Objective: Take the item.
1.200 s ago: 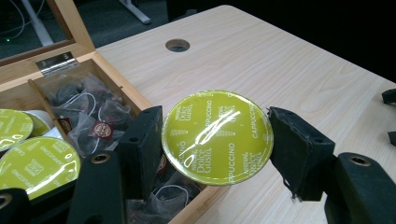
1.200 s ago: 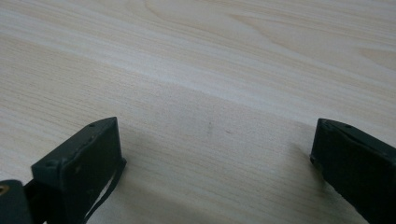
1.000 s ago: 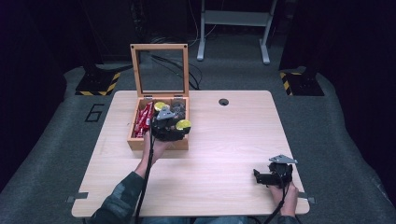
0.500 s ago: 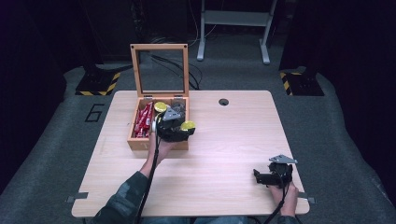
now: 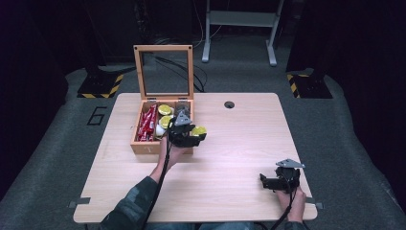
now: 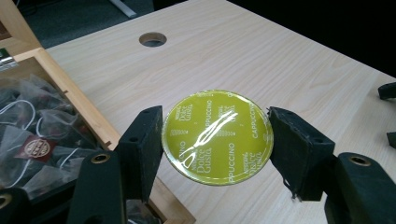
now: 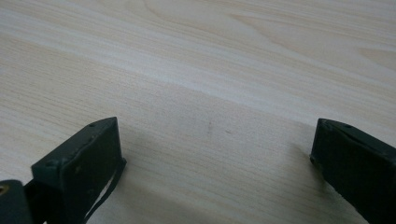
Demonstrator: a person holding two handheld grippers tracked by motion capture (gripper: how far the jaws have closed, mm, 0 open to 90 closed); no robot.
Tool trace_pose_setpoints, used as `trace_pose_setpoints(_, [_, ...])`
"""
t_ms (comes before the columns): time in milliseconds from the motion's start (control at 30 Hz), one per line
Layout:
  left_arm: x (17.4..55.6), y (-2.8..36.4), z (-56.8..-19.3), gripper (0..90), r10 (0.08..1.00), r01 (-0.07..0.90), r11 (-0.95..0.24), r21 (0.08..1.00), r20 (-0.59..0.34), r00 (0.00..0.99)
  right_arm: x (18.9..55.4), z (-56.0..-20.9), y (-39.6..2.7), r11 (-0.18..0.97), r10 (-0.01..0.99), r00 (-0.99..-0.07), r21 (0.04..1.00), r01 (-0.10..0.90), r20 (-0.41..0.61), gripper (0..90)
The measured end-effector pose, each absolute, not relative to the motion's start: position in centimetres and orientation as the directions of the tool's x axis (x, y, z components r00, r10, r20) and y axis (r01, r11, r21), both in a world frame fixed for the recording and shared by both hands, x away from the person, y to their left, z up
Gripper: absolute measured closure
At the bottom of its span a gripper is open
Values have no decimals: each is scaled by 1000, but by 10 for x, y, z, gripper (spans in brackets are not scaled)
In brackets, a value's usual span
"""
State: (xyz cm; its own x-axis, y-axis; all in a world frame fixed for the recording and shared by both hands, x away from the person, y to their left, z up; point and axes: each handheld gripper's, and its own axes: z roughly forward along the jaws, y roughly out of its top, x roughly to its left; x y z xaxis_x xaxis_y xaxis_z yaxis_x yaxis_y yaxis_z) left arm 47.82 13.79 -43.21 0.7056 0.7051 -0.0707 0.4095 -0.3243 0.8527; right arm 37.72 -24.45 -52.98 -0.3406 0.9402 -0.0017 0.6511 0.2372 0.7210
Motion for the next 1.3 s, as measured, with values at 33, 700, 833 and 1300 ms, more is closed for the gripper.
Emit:
trace_pose_setpoints(33, [478,137,-433,378,704,409,-327,852,-69,706,377,-530,-244,235,941,-339,721,652,0,12])
trace_pose_setpoints(700, [476,105,-457,378,687,425,-333,842,-92,721,377,-530,-244,226,943,-334,725,651,6,13])
trace_pose_setpoints(833, [475,97,-465,378,678,427,-349,834,-89,729,377,-530,-244,226,943,-334,725,651,6,13])
trace_pose_setpoints(1300, [477,84,-486,378,673,444,-362,820,-100,733,377,-530,-244,225,943,-333,725,651,6,14])
